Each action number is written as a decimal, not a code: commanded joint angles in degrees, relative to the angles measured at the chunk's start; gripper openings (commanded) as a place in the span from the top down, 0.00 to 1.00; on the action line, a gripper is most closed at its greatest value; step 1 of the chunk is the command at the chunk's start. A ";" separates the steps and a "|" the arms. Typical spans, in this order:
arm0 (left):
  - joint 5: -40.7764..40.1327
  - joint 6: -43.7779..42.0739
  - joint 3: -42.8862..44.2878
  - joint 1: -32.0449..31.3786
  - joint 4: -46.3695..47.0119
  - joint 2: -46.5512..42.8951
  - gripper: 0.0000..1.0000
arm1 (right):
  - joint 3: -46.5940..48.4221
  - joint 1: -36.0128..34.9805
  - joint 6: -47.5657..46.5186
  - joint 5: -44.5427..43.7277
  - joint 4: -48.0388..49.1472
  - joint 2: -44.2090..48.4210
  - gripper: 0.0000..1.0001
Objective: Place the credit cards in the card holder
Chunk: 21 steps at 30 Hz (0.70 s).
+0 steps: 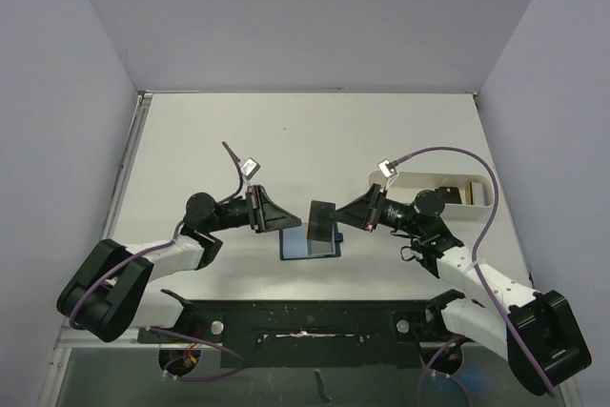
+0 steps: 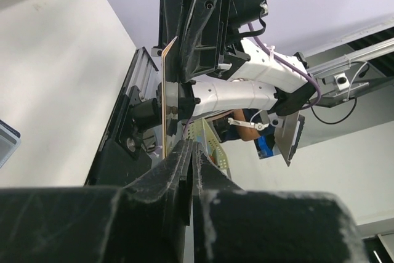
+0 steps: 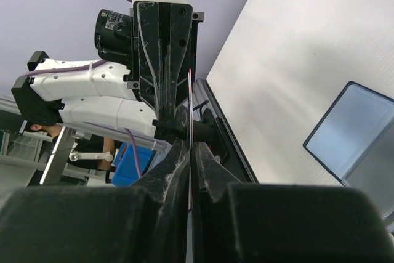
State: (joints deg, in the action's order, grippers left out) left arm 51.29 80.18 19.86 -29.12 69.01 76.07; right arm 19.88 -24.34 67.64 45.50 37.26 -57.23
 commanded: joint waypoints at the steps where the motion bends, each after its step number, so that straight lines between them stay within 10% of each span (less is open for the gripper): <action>1: 1.15 -3.69 0.36 0.33 1.48 -0.55 0.91 | -0.55 0.06 1.26 0.31 5.84 0.59 1.00; 5: 1.10 -5.07 0.20 0.23 0.44 -0.28 0.72 | -0.41 -0.01 1.82 1.12 6.79 0.50 1.00; 21: 0.16 -8.08 2.23 -3.13 -3.24 3.12 0.75 | -1.26 -1.16 3.90 0.80 10.54 -0.55 1.00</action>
State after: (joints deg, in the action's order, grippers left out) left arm 51.62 74.39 19.86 -31.64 65.19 79.02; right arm 18.61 -24.60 71.20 46.19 43.68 -57.30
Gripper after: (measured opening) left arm 0.257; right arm 0.027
